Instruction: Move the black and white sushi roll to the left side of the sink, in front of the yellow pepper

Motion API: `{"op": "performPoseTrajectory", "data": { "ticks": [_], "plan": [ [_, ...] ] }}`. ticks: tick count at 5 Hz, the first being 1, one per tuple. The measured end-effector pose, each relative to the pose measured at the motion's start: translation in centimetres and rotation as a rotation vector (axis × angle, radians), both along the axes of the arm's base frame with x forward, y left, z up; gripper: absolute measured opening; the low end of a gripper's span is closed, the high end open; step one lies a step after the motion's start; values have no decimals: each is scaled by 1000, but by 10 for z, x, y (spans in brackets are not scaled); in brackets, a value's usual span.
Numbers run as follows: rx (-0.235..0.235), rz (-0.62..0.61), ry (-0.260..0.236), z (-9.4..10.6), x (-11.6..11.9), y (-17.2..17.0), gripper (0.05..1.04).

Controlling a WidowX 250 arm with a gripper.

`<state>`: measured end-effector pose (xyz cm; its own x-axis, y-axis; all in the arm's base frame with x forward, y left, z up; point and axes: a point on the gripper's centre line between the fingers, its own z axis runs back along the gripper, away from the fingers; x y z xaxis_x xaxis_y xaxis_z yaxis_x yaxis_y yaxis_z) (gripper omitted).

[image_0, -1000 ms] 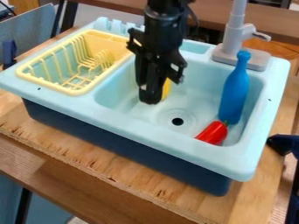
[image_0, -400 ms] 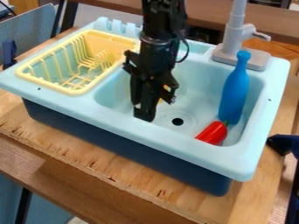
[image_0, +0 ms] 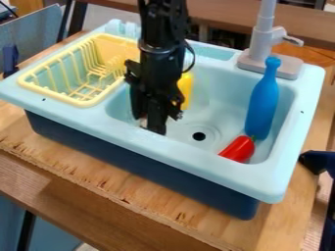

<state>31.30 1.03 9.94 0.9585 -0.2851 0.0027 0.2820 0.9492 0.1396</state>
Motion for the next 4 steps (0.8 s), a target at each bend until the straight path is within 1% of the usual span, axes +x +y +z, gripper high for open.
{"op": "performPoseTrajectory", "data": {
  "ticks": [1,2,3,4],
  "plan": [
    [-62,22,-32,9,-3,0,843],
    [-133,37,-115,35,-2,-6,1001],
    [-179,44,-174,58,-1,-2,1001],
    [-216,51,-209,82,-5,8,1001]
  ]
}}
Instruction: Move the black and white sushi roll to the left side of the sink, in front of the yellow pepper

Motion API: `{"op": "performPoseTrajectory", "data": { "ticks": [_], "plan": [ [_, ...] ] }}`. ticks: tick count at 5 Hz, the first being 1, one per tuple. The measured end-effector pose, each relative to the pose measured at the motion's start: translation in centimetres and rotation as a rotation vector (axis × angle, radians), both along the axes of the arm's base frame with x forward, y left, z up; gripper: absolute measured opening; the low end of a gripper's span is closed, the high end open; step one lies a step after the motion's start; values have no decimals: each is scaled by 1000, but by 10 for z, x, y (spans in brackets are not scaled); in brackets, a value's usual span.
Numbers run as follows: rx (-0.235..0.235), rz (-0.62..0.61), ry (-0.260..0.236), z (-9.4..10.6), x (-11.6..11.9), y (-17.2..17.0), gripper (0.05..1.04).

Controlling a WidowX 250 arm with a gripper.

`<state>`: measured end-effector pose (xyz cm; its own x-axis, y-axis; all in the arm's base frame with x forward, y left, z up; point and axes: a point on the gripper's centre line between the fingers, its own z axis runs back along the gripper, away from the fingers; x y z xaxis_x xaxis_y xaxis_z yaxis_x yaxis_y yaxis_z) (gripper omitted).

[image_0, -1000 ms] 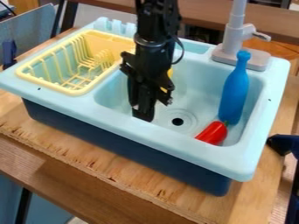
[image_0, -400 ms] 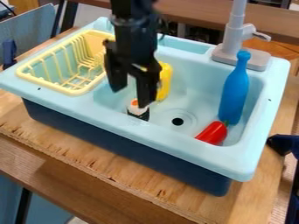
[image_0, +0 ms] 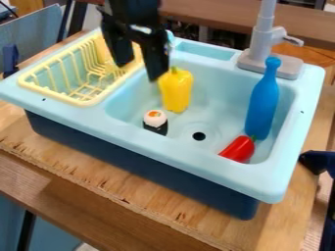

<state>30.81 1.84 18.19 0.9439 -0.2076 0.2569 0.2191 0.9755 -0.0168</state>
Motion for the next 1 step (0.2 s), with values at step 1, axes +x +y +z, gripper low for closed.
{"op": "performPoseTrajectory", "data": {
  "ticks": [1],
  "plan": [
    [-17,14,29,3,-8,7,1001]
  ]
}}
